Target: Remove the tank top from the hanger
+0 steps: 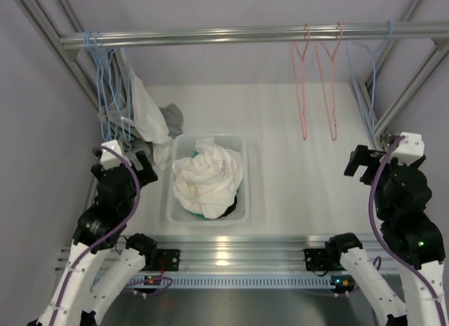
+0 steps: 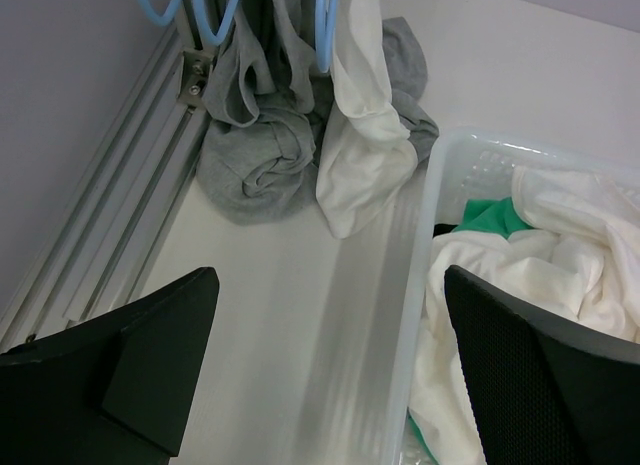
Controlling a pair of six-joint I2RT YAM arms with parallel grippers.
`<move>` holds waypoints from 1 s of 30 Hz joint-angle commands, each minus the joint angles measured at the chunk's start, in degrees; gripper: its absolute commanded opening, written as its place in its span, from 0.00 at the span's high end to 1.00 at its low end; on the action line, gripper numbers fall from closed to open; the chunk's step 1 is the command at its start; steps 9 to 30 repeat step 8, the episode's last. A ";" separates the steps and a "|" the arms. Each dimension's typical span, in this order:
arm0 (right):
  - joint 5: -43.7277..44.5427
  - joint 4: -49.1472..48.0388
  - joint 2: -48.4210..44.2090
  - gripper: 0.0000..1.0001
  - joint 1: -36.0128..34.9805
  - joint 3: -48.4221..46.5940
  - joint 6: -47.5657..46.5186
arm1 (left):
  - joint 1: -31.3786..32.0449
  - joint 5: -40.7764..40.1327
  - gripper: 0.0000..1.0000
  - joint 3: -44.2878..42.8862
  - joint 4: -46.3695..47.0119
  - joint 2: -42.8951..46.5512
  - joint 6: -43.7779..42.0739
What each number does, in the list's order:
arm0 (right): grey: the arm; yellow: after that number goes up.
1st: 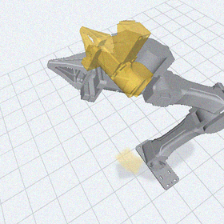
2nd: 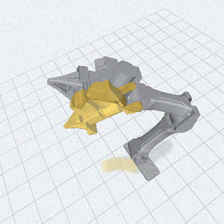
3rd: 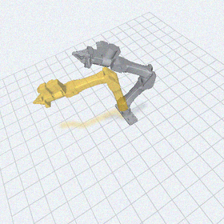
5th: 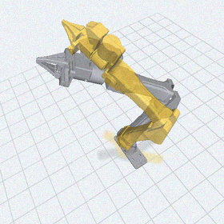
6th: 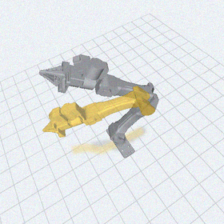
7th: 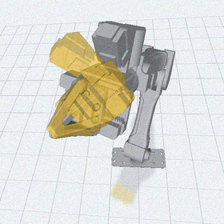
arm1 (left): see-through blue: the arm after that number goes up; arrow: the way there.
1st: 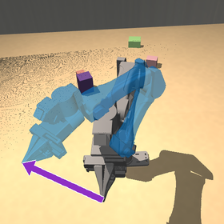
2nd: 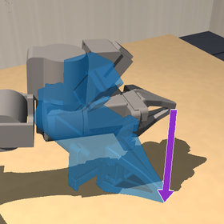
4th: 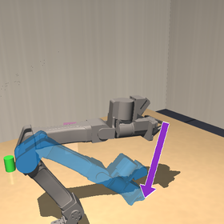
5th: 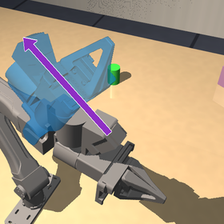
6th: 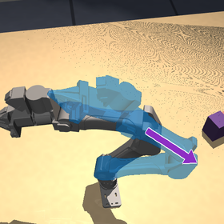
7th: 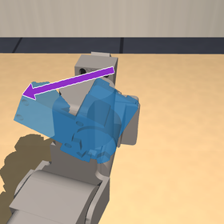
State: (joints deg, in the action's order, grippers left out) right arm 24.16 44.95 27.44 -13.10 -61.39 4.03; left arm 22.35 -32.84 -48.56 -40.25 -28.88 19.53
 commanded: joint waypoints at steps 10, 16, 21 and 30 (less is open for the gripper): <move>0.97 -3.29 0.95 0.01 -1.13 -0.23 0.28 | -0.73 0.41 0.01 0.83 3.69 0.32 -0.37; 0.97 -3.29 0.95 0.01 -1.13 -0.23 0.28 | -0.73 0.41 0.01 0.83 3.69 0.32 -0.37; 0.97 -3.29 0.95 0.01 -1.13 -0.23 0.28 | -0.73 0.41 0.01 0.83 3.69 0.32 -0.37; 0.97 -3.29 0.95 0.01 -1.13 -0.23 0.28 | -0.73 0.41 0.01 0.83 3.69 0.32 -0.37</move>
